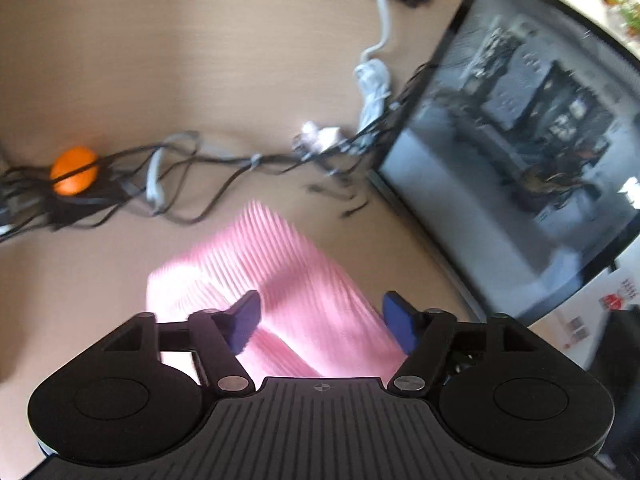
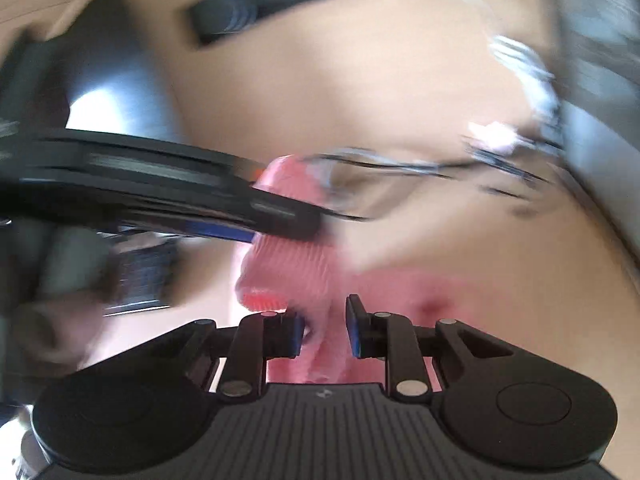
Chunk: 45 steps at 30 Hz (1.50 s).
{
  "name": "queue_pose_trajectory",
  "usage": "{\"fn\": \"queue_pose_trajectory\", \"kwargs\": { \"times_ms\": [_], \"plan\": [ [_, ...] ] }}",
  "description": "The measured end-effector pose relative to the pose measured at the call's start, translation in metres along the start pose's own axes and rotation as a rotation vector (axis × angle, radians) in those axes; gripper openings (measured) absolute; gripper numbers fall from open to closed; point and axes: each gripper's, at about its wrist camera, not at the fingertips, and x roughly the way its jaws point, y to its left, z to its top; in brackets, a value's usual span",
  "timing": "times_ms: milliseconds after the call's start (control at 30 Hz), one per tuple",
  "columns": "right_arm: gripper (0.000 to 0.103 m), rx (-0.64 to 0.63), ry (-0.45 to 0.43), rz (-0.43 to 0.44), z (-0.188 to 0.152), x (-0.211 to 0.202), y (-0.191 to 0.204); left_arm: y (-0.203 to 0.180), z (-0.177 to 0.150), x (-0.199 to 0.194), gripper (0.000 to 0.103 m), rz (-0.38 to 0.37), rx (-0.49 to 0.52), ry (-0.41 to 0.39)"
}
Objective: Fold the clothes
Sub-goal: 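Lift the dress fold with both grippers and fold it over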
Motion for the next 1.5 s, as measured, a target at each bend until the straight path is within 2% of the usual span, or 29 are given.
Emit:
{"fn": "queue_pose_trajectory", "kwargs": {
  "times_ms": [33,133,200,233,333,367,400,467,533,600,667,733,767,800,833,933,1033,1133,1267,1333,1400,1500],
  "plan": [
    [0.021,0.019,0.014,-0.037,-0.003,0.004,-0.015,0.002,0.000,0.000,0.087,0.007,0.012,-0.018],
    [0.021,0.069,0.066,-0.098,-0.019,0.016,-0.050,0.015,-0.007,0.001,0.089,0.068,0.019,-0.038],
    [0.021,0.092,0.090,-0.100,-0.032,0.022,-0.059,0.034,-0.018,0.008,0.089,0.123,-0.030,-0.017],
    [0.021,0.085,0.086,-0.092,-0.025,0.022,-0.054,0.045,-0.023,0.012,0.088,0.145,-0.061,-0.002],
    [0.022,0.033,0.018,-0.068,-0.010,0.004,-0.046,0.074,-0.044,0.017,0.086,0.143,-0.189,0.030],
    [0.030,0.005,-0.021,-0.041,-0.001,-0.008,-0.038,0.079,-0.048,0.018,0.086,0.126,-0.211,0.026],
    [0.051,-0.013,-0.052,-0.012,0.008,-0.018,-0.028,0.084,-0.053,0.018,0.086,0.109,-0.232,0.021],
    [0.076,-0.026,-0.091,0.067,0.027,-0.016,-0.016,0.085,-0.058,0.018,0.086,0.075,-0.222,0.004],
    [0.076,-0.023,-0.108,0.153,0.044,-0.006,-0.007,0.082,-0.063,0.016,0.086,0.068,-0.188,-0.017],
    [0.076,0.003,-0.070,0.212,0.052,0.027,-0.005,0.083,-0.068,0.014,0.087,0.083,-0.177,-0.030],
    [0.076,0.032,0.003,0.252,0.053,0.061,-0.004,0.088,-0.073,0.014,0.090,0.091,-0.199,-0.041],
    [0.073,0.095,0.112,0.311,0.045,0.096,-0.008,0.092,-0.079,0.016,0.092,0.091,-0.226,-0.048],
    [0.056,0.133,0.162,0.335,0.038,0.107,-0.010,0.093,-0.082,0.017,0.091,0.076,-0.232,-0.042],
    [0.034,0.164,0.200,0.356,0.033,0.113,-0.012,0.094,-0.085,0.019,0.087,0.060,-0.236,-0.036],
    [0.030,0.185,0.221,0.374,0.027,0.114,-0.014,0.090,-0.087,0.020,0.077,0.046,-0.221,-0.031],
    [0.022,0.203,0.211,0.384,0.028,0.098,-0.013,0.073,-0.087,0.016,0.076,0.017,-0.159,-0.041],
    [0.020,0.164,0.123,0.395,0.046,0.062,-0.011,0.050,-0.073,0.004,0.076,-0.045,-0.104,-0.084],
    [0.020,0.113,0.061,0.329,0.060,0.029,-0.023,0.019,-0.059,0.005,0.080,-0.060,0.036,-0.106],
    [0.020,0.047,0.113,0.048,0.045,0.041,-0.059,-0.008,-0.063,0.046,0.080,-0.048,0.160,0.028],
    [0.020,0.017,0.160,-0.078,0.031,0.057,-0.075,-0.014,-0.067,0.047,0.082,-0.072,0.181,0.042],
    [0.021,0.039,0.184,-0.102,0.017,0.064,-0.089,-0.006,-0.065,0.035,0.094,-0.083,0.147,-0.004],
    [0.024,0.057,0.163,-0.097,0.008,0.070,-0.096,0.023,-0.059,0.028,0.094,-0.027,0.018,-0.058]
  ]
}}
